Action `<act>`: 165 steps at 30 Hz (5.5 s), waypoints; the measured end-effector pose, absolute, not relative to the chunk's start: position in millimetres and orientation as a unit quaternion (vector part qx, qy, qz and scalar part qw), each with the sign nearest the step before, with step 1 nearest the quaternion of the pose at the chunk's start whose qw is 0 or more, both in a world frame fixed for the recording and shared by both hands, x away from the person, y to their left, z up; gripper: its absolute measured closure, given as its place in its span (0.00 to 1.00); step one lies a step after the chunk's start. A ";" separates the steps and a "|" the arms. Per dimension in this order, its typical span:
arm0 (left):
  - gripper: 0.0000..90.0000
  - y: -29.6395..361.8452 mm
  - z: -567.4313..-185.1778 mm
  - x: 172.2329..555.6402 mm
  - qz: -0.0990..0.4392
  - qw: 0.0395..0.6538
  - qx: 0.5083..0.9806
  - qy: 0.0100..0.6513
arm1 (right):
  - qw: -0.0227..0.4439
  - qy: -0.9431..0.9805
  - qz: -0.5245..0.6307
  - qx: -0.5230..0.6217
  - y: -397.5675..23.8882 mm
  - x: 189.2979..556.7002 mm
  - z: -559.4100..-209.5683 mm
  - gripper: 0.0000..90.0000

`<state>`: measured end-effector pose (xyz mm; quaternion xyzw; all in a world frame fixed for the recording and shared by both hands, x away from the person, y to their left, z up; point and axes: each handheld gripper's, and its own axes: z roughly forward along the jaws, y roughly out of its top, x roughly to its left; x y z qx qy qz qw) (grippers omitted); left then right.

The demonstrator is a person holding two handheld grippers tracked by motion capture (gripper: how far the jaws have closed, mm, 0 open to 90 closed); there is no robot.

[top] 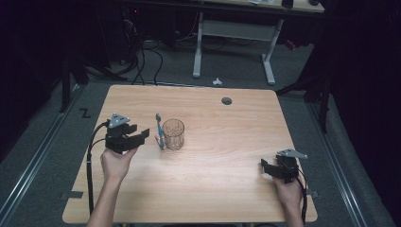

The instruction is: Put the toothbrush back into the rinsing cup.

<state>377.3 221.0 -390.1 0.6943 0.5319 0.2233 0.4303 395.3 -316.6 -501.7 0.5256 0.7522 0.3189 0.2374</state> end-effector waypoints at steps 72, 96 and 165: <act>0.50 237.5 -438.1 342.9 0.207 0.417 0.670 0.578 | 0.238 0.752 0.319 0.525 -316.5 395.3 -501.7 0.34; 0.50 239.4 -455.1 342.7 0.196 0.400 0.670 0.594 | 0.238 0.752 0.318 0.525 -316.5 395.3 -501.7 0.34; 0.47 229.9 -503.8 359.3 0.255 0.305 0.680 0.617 | 0.238 0.753 0.319 0.525 -316.4 395.3 -501.7 0.34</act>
